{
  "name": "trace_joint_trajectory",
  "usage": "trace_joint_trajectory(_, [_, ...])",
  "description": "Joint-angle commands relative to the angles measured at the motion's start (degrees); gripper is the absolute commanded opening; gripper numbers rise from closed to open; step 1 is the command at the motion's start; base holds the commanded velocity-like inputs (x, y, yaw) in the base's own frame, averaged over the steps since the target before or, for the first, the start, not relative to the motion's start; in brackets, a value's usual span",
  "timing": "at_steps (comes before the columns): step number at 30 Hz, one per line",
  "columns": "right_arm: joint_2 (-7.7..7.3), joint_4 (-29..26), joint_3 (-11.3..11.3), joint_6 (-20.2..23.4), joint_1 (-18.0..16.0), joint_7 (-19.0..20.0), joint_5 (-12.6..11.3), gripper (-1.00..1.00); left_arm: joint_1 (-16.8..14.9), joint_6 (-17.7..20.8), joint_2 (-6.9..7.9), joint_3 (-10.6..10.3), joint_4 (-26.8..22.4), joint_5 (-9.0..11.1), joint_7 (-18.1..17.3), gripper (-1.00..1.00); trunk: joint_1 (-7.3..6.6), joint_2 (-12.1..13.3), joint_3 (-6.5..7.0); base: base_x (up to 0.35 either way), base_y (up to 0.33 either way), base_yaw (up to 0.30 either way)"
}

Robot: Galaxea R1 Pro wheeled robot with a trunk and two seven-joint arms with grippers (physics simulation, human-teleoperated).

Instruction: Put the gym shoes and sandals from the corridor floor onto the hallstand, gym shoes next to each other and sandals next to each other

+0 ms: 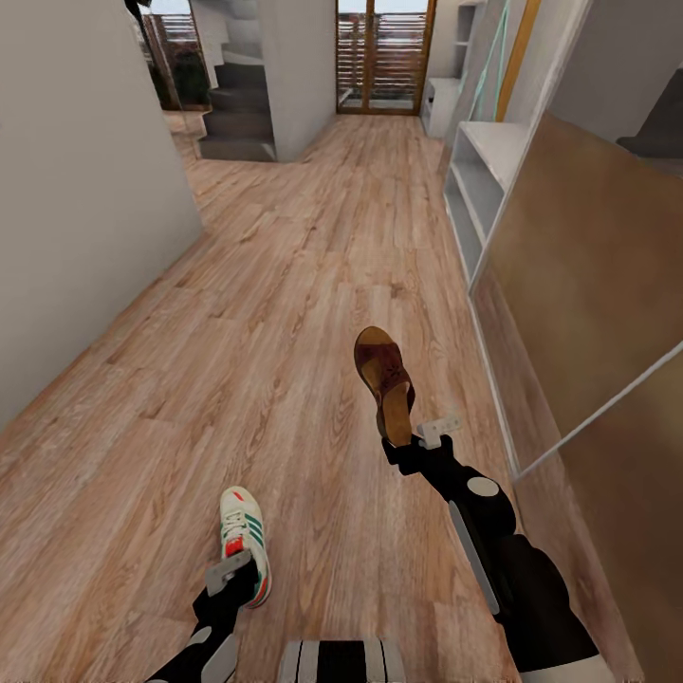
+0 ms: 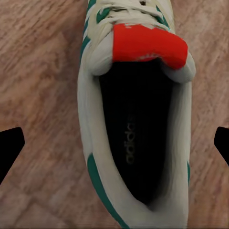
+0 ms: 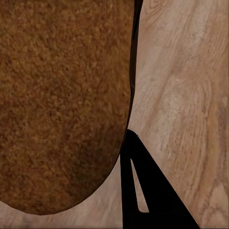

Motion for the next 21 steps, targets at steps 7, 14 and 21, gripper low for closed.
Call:
trace_joint_trajectory(7, [0.03,-0.1,0.0,0.4,0.0,0.3,0.4,-1.00,0.0,-0.2,-0.05,0.0,0.0,0.1,0.0,1.00,0.16,-0.1,-2.02,0.000,0.000,-0.078])
trace_joint_trajectory(14, [0.03,-0.1,0.0,0.4,0.0,0.3,0.4,-1.00,0.0,-0.2,-0.06,-0.1,0.0,0.0,0.0,1.00,0.24,-0.2,-2.74,0.000,0.000,-0.066])
trace_joint_trajectory(21, [0.10,-0.1,0.0,0.4,0.0,0.3,0.4,-1.00,0.0,-0.2,-0.06,-0.1,0.0,0.0,0.0,1.00,0.24,-0.2,-2.76,0.000,0.000,-0.028])
